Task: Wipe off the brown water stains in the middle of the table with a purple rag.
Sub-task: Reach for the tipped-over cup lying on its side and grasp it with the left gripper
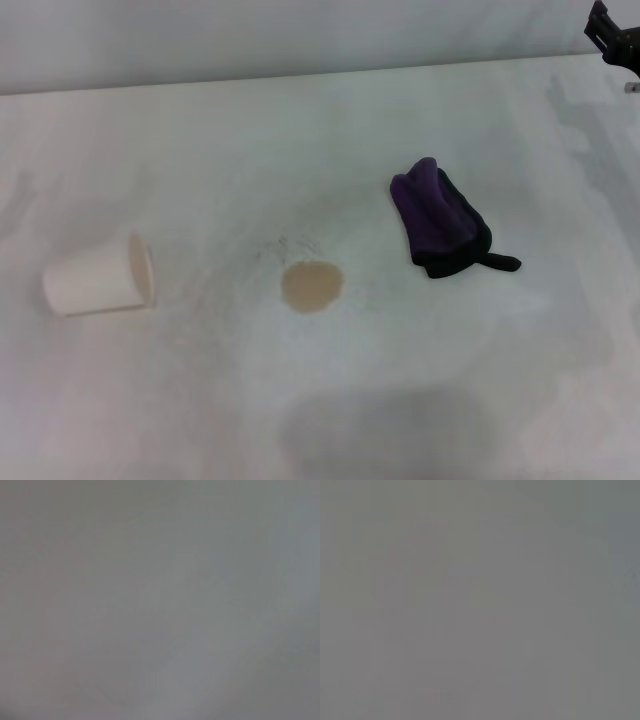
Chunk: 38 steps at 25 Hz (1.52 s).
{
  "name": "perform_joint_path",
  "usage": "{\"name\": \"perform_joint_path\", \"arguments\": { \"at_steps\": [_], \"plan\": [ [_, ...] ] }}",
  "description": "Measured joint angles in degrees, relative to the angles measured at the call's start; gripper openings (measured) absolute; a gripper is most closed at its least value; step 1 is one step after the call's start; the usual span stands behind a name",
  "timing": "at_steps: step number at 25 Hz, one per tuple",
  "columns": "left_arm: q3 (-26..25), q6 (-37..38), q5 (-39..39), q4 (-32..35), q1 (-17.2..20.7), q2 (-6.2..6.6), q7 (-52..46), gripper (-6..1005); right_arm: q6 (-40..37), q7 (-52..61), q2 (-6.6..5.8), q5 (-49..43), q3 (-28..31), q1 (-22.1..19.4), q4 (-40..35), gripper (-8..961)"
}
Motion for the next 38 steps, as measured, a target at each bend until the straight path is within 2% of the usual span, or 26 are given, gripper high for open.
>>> {"name": "perform_joint_path", "arguments": {
  "at_steps": [2,3,4,5,6,8,9,11,14,20,22,24,25,26,27,28,31,33,35,37,38],
  "plan": [
    [1.1,2.6,3.6,-3.6,-1.9,0.94,-4.6,886,0.0,0.0,0.04,0.0,0.0,0.1,-0.2,858],
    [3.1,4.2,4.7,-5.4,-3.0,1.81,-6.7,886,0.0,0.0,0.08,0.0,0.0,0.3,-0.2,858],
    [7.6,5.6,5.9,-8.1,-4.9,3.22,-11.2,886,0.0,0.0,0.1,0.0,0.0,0.7,-0.2,858],
    [7.6,5.6,5.9,-8.1,-4.9,3.22,-11.2,885,0.0,0.0,0.1,0.0,0.0,0.7,-0.2,858],
    [10.7,6.0,7.5,-10.2,-6.5,4.28,-14.9,885,0.0,0.0,0.11,0.1,0.0,1.0,-0.2,859],
    [12.7,5.9,12.9,-13.7,-9.4,5.6,-20.8,884,0.0,0.0,0.17,0.1,0.0,1.5,-0.3,859],
    [12.8,6.0,17.1,-15.6,-11.1,6.02,-23.2,884,0.0,0.0,0.23,0.1,0.0,1.7,-0.3,859],
    [12.8,6.0,20.8,-18.1,-13.1,6.25,-24.4,883,0.1,0.0,0.31,0.1,0.0,2.1,-0.3,859],
    [12.8,5.9,21.4,-20.6,-14.6,6.04,-23.7,882,0.0,0.0,0.44,0.1,0.1,2.7,-0.3,859],
    [12.7,5.0,17.5,-22.1,-14.6,6.0,-20.2,880,0.2,0.0,0.51,0.1,2.3,3.2,0.4,858],
    [12.3,5.0,9.7,-22.2,-12.4,4.05,-14.0,880,0.2,0.0,0.51,0.0,2.8,3.2,0.5,858],
    [12.4,5.4,-0.9,-22.0,-9.5,0.5,-4.4,879,0.3,0.1,0.49,0.1,3.0,3.0,0.6,858],
    [12.4,5.4,-0.9,-22.0,-9.5,0.5,-4.4,879,0.3,0.2,0.49,0.0,3.0,2.9,0.6,858],
    [12.7,6.4,-11.2,-21.4,-7.2,-2.6,5.6,878,0.3,0.4,0.48,0.1,3.0,2.7,0.6,858],
    [12.8,7.9,-19.2,-19.6,-5.4,-4.28,14.9,878,0.3,0.5,0.48,0.1,3.0,2.7,0.6,858],
    [12.8,9.5,-25.9,-14.3,-3.5,-4.01,23.5,878,0.4,0.6,0.46,0.0,3.0,2.6,0.6,858],
    [12.8,9.7,-28.8,-9.0,-2.3,-2.87,28.9,877,0.6,0.7,0.33,0.1,3.0,1.7,0.5,858],
    [12.9,9.7,-27.2,-8.6,-2.2,-2.11,28.9,876,0.6,0.7,0.29,0.0,3.0,1.3,0.4,858],
    [12.8,10.2,-20.7,-13.3,-2.9,-1.58,23.4,876,0.6,0.7,0.29,-0.1,2.8,1.1,0.5,858],
    [12.8,10.0,-10.6,-20.1,-4.9,-0.79,13.0,866,0.6,0.7,0.29,-0.1,2.8,0.7,0.6,858],
    [12.8,9.5,0.2,-25.3,-7.3,0.7,-0.4,856,0.7,0.7,0.36,-0.2,2.6,0.3,0.6,858]
  ]
}}
